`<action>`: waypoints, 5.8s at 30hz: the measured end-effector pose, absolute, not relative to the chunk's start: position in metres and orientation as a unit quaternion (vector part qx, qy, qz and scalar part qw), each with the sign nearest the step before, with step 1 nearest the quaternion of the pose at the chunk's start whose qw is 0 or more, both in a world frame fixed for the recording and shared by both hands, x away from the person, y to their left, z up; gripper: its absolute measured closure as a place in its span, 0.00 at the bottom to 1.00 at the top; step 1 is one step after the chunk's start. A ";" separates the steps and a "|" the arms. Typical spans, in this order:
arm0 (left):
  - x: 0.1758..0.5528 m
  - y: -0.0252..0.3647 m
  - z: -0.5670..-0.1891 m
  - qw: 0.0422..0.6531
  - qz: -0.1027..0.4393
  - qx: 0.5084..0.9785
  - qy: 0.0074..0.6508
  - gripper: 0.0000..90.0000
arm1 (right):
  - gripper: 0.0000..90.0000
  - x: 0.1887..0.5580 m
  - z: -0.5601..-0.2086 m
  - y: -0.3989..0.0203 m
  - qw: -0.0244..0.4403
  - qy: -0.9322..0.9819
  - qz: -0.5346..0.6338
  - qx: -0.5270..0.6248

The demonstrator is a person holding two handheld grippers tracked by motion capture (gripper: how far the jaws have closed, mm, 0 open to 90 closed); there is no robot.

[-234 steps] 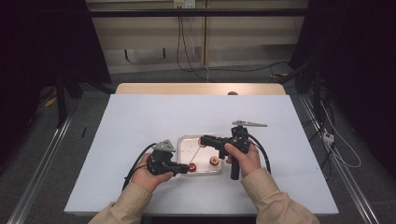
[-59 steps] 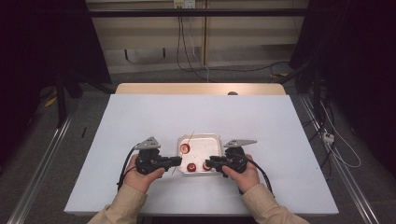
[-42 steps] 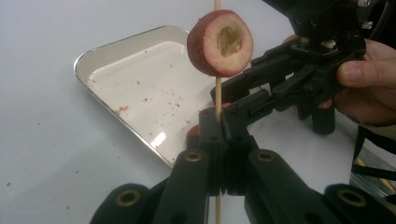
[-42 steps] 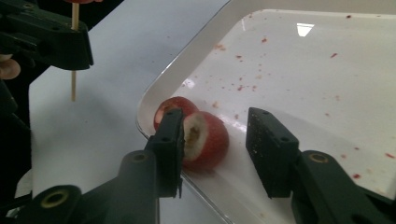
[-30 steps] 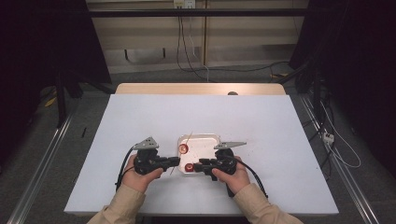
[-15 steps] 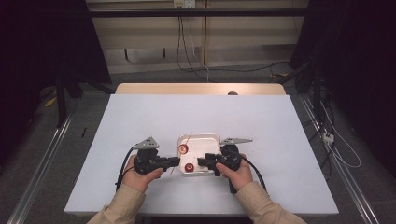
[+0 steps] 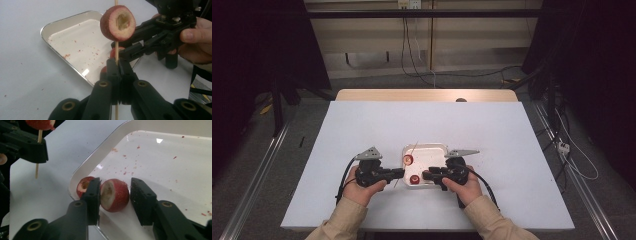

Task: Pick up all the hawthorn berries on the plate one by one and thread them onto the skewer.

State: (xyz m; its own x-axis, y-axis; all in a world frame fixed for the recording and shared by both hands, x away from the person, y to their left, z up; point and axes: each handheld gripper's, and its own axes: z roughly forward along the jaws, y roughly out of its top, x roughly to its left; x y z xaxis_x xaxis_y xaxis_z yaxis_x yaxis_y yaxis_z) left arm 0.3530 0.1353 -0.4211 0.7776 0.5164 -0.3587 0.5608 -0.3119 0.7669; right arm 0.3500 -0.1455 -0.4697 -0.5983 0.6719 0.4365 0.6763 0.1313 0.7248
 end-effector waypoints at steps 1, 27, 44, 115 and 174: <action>0.353 0.135 -0.421 0.484 -0.023 0.809 0.332 0.99 | 0.71 0.349 -0.470 -0.145 0.001 -0.756 -0.481 -0.444; 0.345 0.106 -0.431 0.437 -0.070 0.846 0.297 0.99 | 0.81 0.364 -0.421 -0.182 0.027 -0.609 -0.601 -0.517; 0.345 0.104 -0.433 0.443 -0.061 0.839 0.309 0.99 | 0.81 0.361 -0.419 -0.172 0.030 -0.621 -0.600 -0.503; 0.347 0.099 -0.431 0.475 -0.032 0.815 0.329 0.99 | 0.62 0.355 -0.430 -0.152 0.029 -0.627 -0.595 -0.502; 0.355 0.133 -0.424 0.477 -0.030 0.794 0.376 1.00 | 0.39 0.357 -0.446 -0.143 -0.002 -0.684 -0.535 -0.496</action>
State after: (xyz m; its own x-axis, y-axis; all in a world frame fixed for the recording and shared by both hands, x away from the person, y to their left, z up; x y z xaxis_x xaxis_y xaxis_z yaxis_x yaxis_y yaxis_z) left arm 0.3547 0.1329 -0.4237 0.7151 0.5687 -0.4064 0.6259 -0.2622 0.7345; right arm 0.3570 -0.1426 -0.4463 -0.5085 0.6812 0.5267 0.6759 -0.0632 0.7343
